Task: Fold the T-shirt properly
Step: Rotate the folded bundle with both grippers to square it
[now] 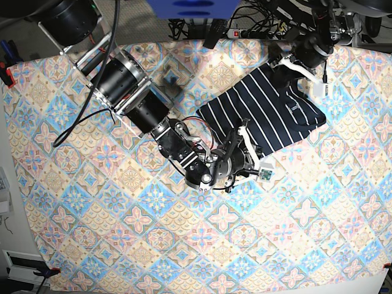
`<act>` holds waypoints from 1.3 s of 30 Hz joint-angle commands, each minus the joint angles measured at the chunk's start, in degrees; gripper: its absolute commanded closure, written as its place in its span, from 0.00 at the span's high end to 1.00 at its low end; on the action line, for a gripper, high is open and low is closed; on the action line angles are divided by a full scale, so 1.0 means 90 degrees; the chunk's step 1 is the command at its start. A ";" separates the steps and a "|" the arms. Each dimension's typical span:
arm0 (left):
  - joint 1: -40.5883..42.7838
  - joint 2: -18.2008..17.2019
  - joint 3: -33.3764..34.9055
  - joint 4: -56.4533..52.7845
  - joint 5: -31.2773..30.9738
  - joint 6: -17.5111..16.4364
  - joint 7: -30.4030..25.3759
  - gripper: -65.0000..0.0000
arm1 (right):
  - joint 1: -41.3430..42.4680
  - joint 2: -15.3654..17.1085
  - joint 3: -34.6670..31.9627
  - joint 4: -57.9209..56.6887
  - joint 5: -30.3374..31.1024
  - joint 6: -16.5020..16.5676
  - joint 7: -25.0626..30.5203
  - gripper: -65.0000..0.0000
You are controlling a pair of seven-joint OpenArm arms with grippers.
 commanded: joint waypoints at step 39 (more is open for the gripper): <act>-0.4964 -0.0233 0.2083 -0.4510 0.2505 -0.0035 -0.1394 0.03 | -0.2176 0.2590 0.0065 0.3961 -0.1667 0.0014 -0.1003 0.08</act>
